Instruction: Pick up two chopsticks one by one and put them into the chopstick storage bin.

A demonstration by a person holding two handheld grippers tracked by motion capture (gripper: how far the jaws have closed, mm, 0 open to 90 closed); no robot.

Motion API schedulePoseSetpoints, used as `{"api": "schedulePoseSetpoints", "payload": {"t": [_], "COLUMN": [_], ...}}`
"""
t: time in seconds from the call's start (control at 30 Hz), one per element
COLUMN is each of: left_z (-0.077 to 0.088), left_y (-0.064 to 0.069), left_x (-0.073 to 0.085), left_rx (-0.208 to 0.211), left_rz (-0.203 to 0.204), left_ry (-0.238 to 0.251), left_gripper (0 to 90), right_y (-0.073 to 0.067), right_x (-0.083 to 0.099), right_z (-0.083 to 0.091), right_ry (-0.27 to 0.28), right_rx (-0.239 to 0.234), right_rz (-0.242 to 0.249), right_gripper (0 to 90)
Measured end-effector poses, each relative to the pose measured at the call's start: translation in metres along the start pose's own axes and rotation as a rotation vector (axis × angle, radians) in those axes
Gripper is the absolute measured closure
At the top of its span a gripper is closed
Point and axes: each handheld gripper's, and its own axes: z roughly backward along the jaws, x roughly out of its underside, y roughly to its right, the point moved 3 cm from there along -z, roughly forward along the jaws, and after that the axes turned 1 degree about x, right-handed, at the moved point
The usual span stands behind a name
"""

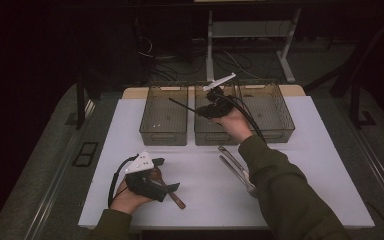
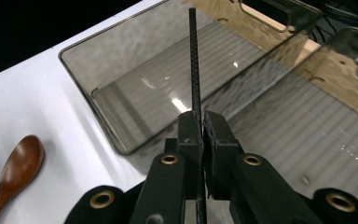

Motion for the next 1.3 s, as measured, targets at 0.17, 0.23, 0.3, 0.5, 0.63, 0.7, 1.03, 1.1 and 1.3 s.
{"api": "schedulePoseSetpoints", "payload": {"t": [0.17, 0.23, 0.3, 0.5, 0.63, 0.7, 1.03, 1.1, 1.3], "left_z": [0.000, 0.000, 0.000, 0.000, 0.000, 0.000, -0.001, -0.001, -0.001], "left_y": [0.000, 0.000, 0.000, 0.001, 0.002, 0.002, 0.002, 0.003, 0.003], "left_x": [0.000, 0.000, 0.000, 0.000, 0.000, 0.000, -0.001, -0.001, -0.001], "left_rx": [0.003, 0.003, -0.001, -0.004, -0.006, -0.006, 0.001, 0.002, 0.005], "left_rz": [-0.002, 0.001, -0.002, -0.009, -0.011, -0.010, -0.013, -0.013, -0.018], "left_ry": [0.008, 0.007, 0.002, 0.000, -0.001, -0.001, -0.002, -0.003, -0.001], "left_gripper": [0.0, 0.0, 0.0, 0.0, 0.0, 0.0, 0.0, 0.0, 0.0], "right_y": [-0.008, -0.010, -0.012, -0.014, -0.016, -0.018, -0.024, -0.027, -0.029], "right_x": [-0.011, -0.016, -0.021, -0.029, -0.033, -0.036, -0.041, -0.042, -0.042], "right_z": [-0.020, -0.027, -0.033, -0.052, -0.066, -0.072, -0.097, -0.101, -0.107], "right_ry": [-0.021, -0.026, -0.030, -0.049, -0.066, -0.072, -0.101, -0.107, -0.114], "right_rx": [0.016, 0.021, 0.026, 0.043, 0.056, 0.062, 0.065, 0.066, 0.066], "right_rz": [-0.002, -0.006, -0.010, -0.028, -0.030, -0.029, -0.037, -0.042, -0.042], "right_gripper": [84.9, 84.9, 84.9, 84.9, 84.9, 84.9, 84.8, 84.8, 84.0]}}
